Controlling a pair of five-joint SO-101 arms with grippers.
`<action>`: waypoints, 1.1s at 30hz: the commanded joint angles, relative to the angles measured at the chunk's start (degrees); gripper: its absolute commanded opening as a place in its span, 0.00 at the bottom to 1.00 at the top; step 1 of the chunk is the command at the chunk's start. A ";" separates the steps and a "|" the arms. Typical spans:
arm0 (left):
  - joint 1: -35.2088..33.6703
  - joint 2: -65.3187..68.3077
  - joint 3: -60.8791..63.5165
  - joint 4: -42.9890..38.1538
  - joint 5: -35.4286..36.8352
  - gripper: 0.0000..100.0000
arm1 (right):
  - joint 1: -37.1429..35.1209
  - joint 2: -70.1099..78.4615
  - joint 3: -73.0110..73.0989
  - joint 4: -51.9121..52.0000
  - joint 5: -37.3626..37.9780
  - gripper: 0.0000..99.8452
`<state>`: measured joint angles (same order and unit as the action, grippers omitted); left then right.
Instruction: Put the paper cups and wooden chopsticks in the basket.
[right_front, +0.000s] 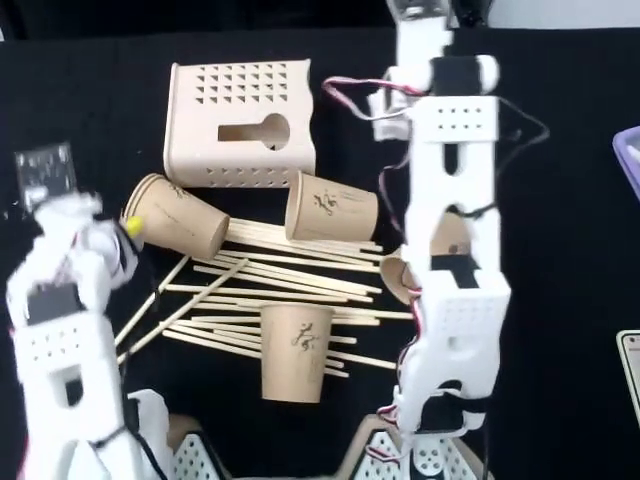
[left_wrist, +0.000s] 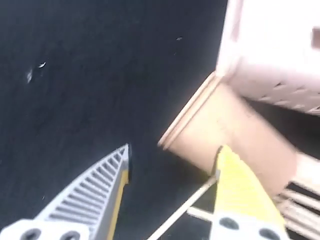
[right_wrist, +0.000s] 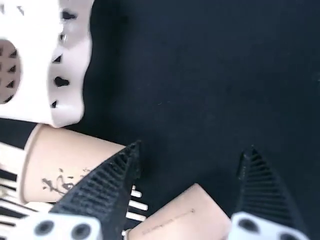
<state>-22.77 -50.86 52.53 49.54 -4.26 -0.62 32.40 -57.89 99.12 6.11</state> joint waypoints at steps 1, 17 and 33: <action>3.82 24.09 -33.80 13.01 1.05 0.29 | 3.25 -8.31 -3.30 2.02 0.62 0.30; 11.30 91.25 -119.78 35.34 1.41 0.29 | 0.53 -41.63 47.52 -16.97 3.96 0.30; 22.99 116.57 -147.74 47.74 0.44 0.29 | 7.12 -42.33 71.34 -44.92 3.43 0.30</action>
<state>-6.07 65.45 -94.29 93.93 -3.38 4.84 -7.08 14.02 57.01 9.36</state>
